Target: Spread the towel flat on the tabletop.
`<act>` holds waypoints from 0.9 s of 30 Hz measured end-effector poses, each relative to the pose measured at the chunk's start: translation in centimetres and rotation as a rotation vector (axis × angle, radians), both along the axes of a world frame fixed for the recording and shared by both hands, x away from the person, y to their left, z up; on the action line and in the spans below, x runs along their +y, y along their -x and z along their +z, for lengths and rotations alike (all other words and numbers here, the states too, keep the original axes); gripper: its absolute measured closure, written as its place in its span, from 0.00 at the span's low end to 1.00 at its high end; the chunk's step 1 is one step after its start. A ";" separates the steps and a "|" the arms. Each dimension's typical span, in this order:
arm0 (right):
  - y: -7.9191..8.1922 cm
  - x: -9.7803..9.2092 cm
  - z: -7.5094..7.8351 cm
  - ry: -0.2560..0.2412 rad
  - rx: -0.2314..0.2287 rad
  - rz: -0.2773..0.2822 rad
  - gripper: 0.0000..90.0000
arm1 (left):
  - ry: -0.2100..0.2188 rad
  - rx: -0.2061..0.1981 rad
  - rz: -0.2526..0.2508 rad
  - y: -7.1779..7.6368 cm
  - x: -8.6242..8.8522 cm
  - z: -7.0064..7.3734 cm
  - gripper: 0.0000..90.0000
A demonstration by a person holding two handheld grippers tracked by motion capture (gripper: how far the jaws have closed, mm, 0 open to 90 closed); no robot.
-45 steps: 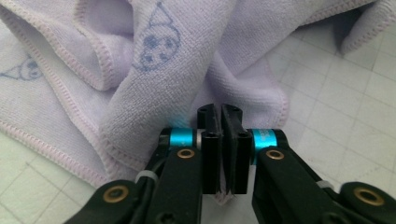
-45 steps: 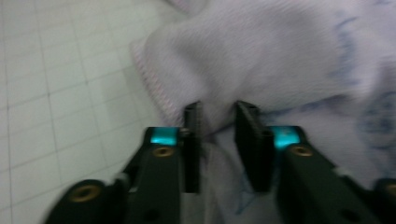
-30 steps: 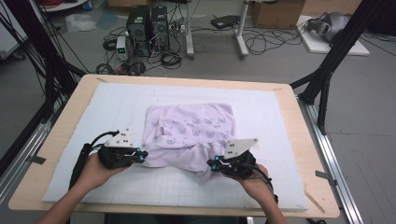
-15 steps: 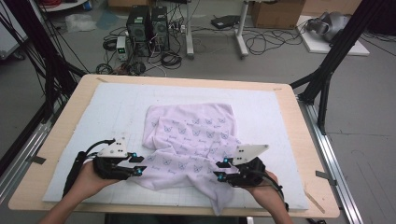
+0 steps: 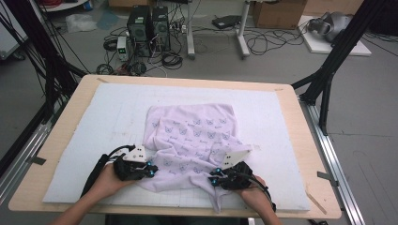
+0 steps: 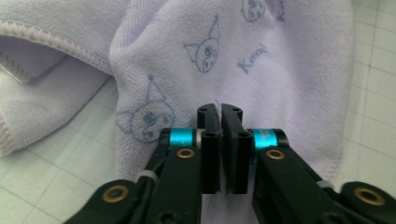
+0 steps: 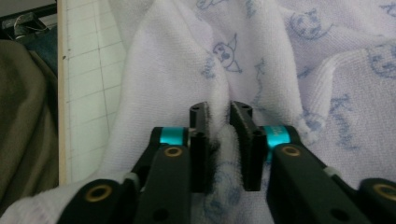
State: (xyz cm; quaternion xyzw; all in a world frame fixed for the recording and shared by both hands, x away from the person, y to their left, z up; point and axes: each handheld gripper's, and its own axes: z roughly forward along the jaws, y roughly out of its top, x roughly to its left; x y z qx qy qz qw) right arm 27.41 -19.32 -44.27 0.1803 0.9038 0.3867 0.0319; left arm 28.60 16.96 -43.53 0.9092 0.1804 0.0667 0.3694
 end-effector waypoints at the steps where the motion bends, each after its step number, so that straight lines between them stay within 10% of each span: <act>1: 0.1 0.0 0.1 0.005 -0.005 0.004 0.91 | -0.009 -0.002 -0.005 0.1 0.1 0.1 0.97; 12: 2.1 0.0 1.9 -0.048 -0.018 0.058 0.91 | -0.004 -0.026 -0.022 3.7 2.0 1.7 0.98; 20: 5.0 -0.5 4.3 -0.109 -0.034 0.107 0.91 | 0.092 -0.073 -0.055 6.2 2.4 4.6 0.97; 27: 5.4 -2.0 5.9 -0.151 -0.049 0.109 0.74 | 0.128 -0.068 -0.031 4.7 2.4 4.1 0.75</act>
